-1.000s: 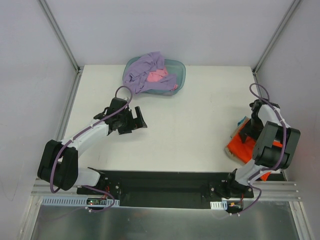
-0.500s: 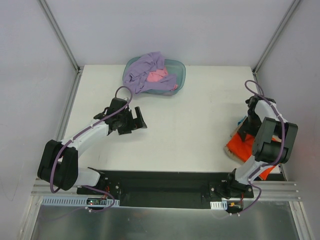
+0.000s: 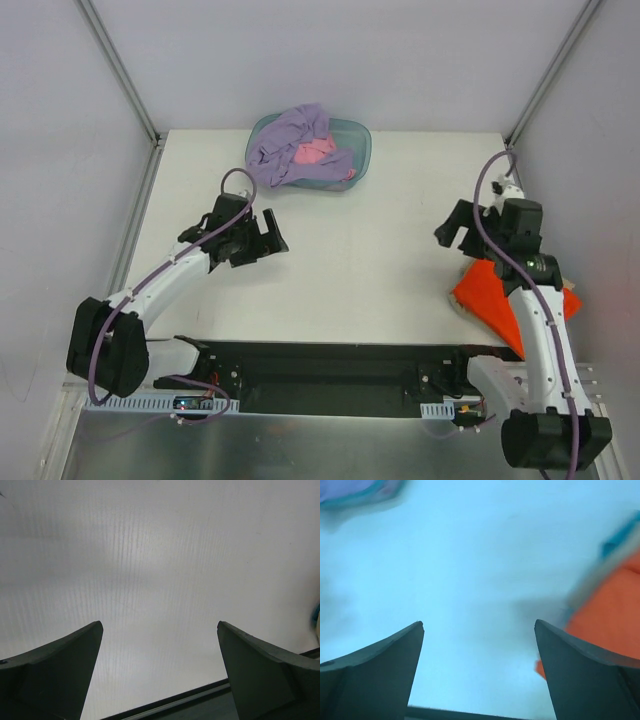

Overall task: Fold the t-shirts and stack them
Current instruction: Put the neatly folded tshirt into the corner of the board with the right arm

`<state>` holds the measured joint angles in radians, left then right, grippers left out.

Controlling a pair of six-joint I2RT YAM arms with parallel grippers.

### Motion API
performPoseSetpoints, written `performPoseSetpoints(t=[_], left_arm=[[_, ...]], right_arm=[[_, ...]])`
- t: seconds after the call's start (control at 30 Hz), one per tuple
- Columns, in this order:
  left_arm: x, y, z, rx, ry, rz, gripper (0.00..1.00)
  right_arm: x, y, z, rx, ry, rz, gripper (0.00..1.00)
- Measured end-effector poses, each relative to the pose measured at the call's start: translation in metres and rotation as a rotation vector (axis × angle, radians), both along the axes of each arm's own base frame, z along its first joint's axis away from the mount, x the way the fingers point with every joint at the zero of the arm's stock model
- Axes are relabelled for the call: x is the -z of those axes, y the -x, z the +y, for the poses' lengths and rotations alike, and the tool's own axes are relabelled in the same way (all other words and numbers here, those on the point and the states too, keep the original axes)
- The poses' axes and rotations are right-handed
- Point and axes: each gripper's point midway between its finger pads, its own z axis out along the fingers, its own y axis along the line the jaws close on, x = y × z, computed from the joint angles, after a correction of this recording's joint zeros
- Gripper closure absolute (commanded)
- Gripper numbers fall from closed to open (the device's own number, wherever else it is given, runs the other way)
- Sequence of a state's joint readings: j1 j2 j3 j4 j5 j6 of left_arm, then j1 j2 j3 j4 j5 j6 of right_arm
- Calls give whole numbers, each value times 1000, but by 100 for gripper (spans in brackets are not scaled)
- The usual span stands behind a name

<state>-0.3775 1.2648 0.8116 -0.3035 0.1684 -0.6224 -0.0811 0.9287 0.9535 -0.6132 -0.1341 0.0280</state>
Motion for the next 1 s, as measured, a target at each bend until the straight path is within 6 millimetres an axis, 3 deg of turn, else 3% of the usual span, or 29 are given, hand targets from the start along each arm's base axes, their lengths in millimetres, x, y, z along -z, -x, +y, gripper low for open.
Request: performPoseSetpoints(t=[0.13,0.27,0.53,1.0], left_arm=[[-12,2,8,-47,-11,-26,1],[-25,4,21,-116,-33,-64,1],[-39,12,43,-244,-45,-123,1],[-51,18,60,-325,-58,-186,1]], right_arm=[[-2,9,68,-302,-28,-79,4],[13,11,99,-427,-40,-92,4],[62,10,101,-397,-53,-30,4],[74,6,100,-368,5,-61,4]])
